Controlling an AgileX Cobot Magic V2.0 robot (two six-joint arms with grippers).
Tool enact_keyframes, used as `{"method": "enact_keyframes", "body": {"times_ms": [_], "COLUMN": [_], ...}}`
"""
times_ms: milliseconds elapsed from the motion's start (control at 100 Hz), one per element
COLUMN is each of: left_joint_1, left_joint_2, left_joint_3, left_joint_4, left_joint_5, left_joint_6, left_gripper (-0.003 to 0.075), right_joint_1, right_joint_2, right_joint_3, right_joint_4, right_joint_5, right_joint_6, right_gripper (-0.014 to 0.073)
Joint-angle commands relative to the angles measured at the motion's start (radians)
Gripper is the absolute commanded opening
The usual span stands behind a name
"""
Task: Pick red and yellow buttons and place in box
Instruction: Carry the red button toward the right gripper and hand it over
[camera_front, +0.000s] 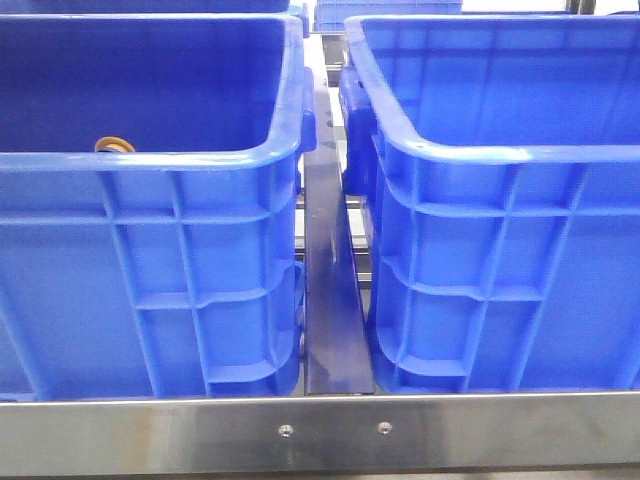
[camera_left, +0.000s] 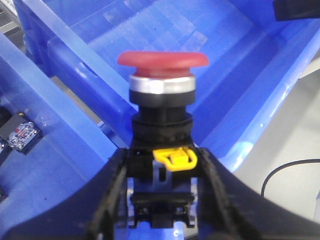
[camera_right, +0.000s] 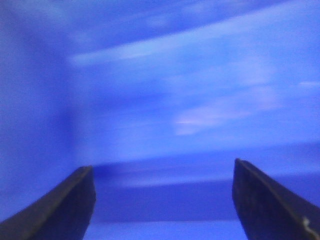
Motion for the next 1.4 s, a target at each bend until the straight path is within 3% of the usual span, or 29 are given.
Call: {"method": "enact_keyframes", "body": {"times_ms": [0,160,300,710,1070,1160,1330,1390], "left_joint_1": [-0.007,-0.007,-0.007,-0.007,-0.007,-0.007,-0.007,-0.007], "left_joint_2": [-0.033,-0.033,-0.033,-0.033,-0.033,-0.033,-0.033,-0.033], "left_joint_3": [-0.028,-0.028,-0.028,-0.028,-0.028,-0.028,-0.028,-0.028], "left_joint_4": [-0.017,-0.017,-0.017,-0.017,-0.017,-0.017,-0.017,-0.013], "left_joint_5": [-0.078,-0.078,-0.078,-0.078,-0.079,-0.079,-0.079,-0.083], "left_joint_6": [-0.001,-0.001,-0.001,-0.001,-0.001,-0.001,-0.001,-0.001], "left_gripper": [0.0083,0.0083,0.0083,0.0083,0.0083,0.0083,0.0083,0.0085], "right_joint_1": [0.017,0.05,0.087,0.257,0.335,0.336,0.336,0.336], "right_joint_2": [0.002,0.046,0.122,0.362,0.428,0.429,0.429,0.429], "right_joint_3": [-0.054,-0.101,-0.146,-0.334,-0.377,-0.377,-0.377,-0.377], "right_joint_4": [0.24,0.598,0.74,0.793,0.794,0.794,0.794,0.794], "right_joint_5": [-0.022,0.033,0.109,0.19,0.19,0.19,0.191,0.191], "right_joint_6": [-0.133,-0.306,-0.371,-0.384,-0.384,-0.384,-0.384,-0.384], "right_gripper": [0.0588,0.0588,0.0588,0.0588,0.0586,0.0536,0.0294,0.0249]}}
